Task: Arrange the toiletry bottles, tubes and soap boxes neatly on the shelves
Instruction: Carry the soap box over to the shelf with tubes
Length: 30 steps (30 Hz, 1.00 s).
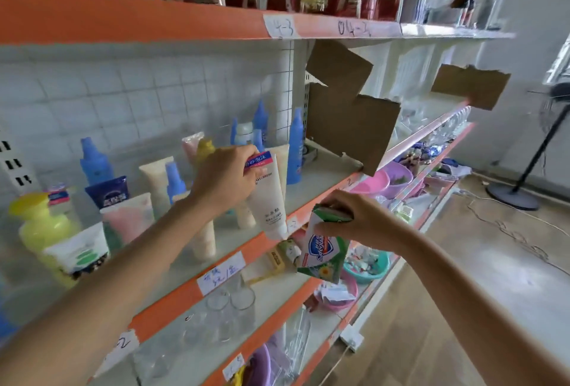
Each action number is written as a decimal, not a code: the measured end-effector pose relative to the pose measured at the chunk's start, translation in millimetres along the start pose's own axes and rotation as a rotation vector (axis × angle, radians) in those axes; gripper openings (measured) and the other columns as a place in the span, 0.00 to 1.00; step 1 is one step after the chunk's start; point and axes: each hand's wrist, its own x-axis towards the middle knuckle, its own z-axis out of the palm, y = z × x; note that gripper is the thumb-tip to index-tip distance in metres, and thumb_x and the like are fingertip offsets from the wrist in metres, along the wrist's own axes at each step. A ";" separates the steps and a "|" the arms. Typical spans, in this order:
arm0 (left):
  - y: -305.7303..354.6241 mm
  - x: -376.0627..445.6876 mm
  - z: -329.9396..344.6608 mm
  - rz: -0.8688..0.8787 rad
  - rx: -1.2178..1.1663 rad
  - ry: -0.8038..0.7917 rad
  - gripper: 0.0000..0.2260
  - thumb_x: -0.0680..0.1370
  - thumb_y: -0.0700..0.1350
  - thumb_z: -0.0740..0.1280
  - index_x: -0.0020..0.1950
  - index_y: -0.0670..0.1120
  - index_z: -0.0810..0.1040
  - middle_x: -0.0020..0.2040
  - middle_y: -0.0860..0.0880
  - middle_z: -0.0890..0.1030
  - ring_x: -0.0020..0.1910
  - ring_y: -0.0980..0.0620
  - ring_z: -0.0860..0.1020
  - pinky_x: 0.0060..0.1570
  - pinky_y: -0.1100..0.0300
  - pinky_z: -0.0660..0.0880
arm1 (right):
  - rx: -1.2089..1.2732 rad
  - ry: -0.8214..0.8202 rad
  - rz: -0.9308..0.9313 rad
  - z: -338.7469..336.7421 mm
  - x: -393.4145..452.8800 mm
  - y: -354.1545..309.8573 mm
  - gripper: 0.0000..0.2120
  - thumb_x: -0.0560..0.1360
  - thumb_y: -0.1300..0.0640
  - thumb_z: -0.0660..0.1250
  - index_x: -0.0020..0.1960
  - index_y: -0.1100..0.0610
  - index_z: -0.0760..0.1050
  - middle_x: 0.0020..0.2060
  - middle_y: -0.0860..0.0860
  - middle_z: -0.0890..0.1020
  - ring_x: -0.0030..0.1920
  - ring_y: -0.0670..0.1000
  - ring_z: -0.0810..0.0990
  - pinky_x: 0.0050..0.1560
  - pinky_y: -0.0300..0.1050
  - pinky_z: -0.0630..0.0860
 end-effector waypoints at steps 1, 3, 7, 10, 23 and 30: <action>2.5 10.7 7.3 -0.003 -0.010 -0.011 0.07 0.75 0.48 0.68 0.48 0.46 0.78 0.39 0.48 0.77 0.41 0.46 0.74 0.42 0.56 0.66 | 0.000 0.010 0.005 -6.8 9.1 7.7 0.12 0.67 0.48 0.73 0.46 0.45 0.71 0.44 0.45 0.80 0.47 0.48 0.81 0.46 0.50 0.81; 6.1 29.0 20.9 0.006 -0.021 -0.018 0.07 0.75 0.48 0.68 0.47 0.45 0.77 0.38 0.49 0.76 0.39 0.47 0.72 0.40 0.57 0.66 | 0.021 0.022 0.007 -15.1 24.9 22.5 0.13 0.67 0.49 0.73 0.48 0.47 0.72 0.46 0.49 0.82 0.47 0.50 0.82 0.44 0.52 0.81; 11.6 55.0 46.9 0.036 -0.034 -0.086 0.09 0.75 0.49 0.68 0.51 0.45 0.78 0.40 0.50 0.76 0.39 0.51 0.72 0.40 0.60 0.65 | 0.027 0.008 0.007 -22.7 51.8 51.9 0.13 0.67 0.49 0.73 0.48 0.47 0.72 0.46 0.49 0.82 0.46 0.49 0.82 0.43 0.51 0.81; 14.7 71.8 66.3 0.013 -0.021 -0.131 0.10 0.73 0.50 0.69 0.51 0.47 0.79 0.40 0.51 0.78 0.40 0.49 0.76 0.41 0.58 0.72 | 0.023 -0.005 -0.005 -30.9 70.4 77.3 0.13 0.68 0.49 0.73 0.49 0.49 0.73 0.45 0.48 0.81 0.47 0.48 0.82 0.44 0.48 0.81; 47.2 131.3 151.7 -0.230 0.105 -0.047 0.07 0.73 0.49 0.69 0.44 0.47 0.79 0.37 0.51 0.80 0.36 0.50 0.74 0.35 0.59 0.68 | 0.022 -0.090 -0.110 -89.6 202.7 187.2 0.12 0.69 0.52 0.72 0.50 0.49 0.73 0.37 0.39 0.75 0.41 0.47 0.77 0.34 0.30 0.72; 62.6 146.9 193.1 -0.379 0.261 -0.002 0.05 0.75 0.48 0.67 0.47 0.48 0.78 0.45 0.51 0.82 0.44 0.47 0.78 0.38 0.57 0.70 | 0.161 -0.115 0.098 -91.4 273.6 238.7 0.10 0.73 0.50 0.67 0.50 0.55 0.73 0.45 0.55 0.82 0.43 0.55 0.80 0.45 0.51 0.77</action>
